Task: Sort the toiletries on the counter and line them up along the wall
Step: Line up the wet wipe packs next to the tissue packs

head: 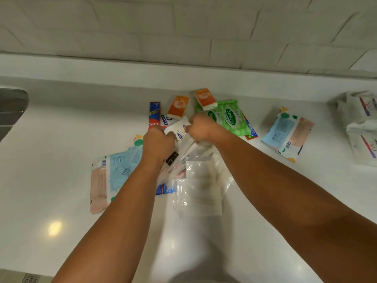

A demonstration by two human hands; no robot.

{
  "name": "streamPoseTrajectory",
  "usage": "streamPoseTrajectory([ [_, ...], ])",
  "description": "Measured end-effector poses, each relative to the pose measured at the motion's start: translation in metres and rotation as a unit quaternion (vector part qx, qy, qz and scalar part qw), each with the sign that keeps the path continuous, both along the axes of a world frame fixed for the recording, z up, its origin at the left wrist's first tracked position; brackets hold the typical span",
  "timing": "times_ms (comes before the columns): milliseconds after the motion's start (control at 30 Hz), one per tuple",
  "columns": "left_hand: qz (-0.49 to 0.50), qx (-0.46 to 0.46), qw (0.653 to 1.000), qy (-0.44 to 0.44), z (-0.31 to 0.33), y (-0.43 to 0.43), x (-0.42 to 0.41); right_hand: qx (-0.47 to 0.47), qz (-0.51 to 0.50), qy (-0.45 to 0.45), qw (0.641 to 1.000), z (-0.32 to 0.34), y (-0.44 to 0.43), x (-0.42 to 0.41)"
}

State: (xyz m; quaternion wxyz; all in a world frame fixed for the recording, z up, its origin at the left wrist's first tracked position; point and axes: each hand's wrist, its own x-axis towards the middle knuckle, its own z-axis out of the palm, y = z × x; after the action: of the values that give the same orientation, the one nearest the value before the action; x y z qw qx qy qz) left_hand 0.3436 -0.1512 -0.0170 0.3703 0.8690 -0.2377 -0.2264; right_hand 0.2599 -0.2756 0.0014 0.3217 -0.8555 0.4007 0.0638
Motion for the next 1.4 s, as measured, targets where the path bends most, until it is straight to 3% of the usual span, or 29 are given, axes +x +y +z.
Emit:
streamPoseTrajectory([
  [167, 0.046, -0.062, 0.993, 0.088, -0.006, -0.006, 0.003, 0.009, -0.029, -0.002, 1.0, -0.003, -0.006, 0.006],
  [333, 0.049, -0.109, 0.982, 0.146, -0.01, -0.006, 0.001, 0.055, -0.101, -0.135, 0.984, -0.003, -0.007, -0.001],
  [633, -0.041, -0.105, 0.991, 0.066, 0.014, -0.012, 0.005, 0.078, -0.109, -0.291, 0.947, 0.021, -0.007, -0.015],
  [833, -0.09, -0.138, 0.985, 0.044, 0.045, -0.014, -0.004, 0.061, -0.067, -0.322, 0.942, 0.051, -0.014, -0.043],
  [1033, -0.182, -0.173, 0.968, 0.012, 0.081, -0.026, -0.041, 0.057, -0.021, -0.284, 0.957, 0.081, -0.024, -0.099],
  [1200, -0.192, -0.197, 0.959, 0.066, 0.08, -0.045, -0.093, 0.038, -0.136, -0.359, 0.922, 0.093, -0.033, -0.165],
  [1400, -0.21, -0.163, 0.93, 0.252, 0.061, -0.064, -0.176, 0.092, -0.305, -0.486, 0.814, 0.08, -0.047, -0.247],
])
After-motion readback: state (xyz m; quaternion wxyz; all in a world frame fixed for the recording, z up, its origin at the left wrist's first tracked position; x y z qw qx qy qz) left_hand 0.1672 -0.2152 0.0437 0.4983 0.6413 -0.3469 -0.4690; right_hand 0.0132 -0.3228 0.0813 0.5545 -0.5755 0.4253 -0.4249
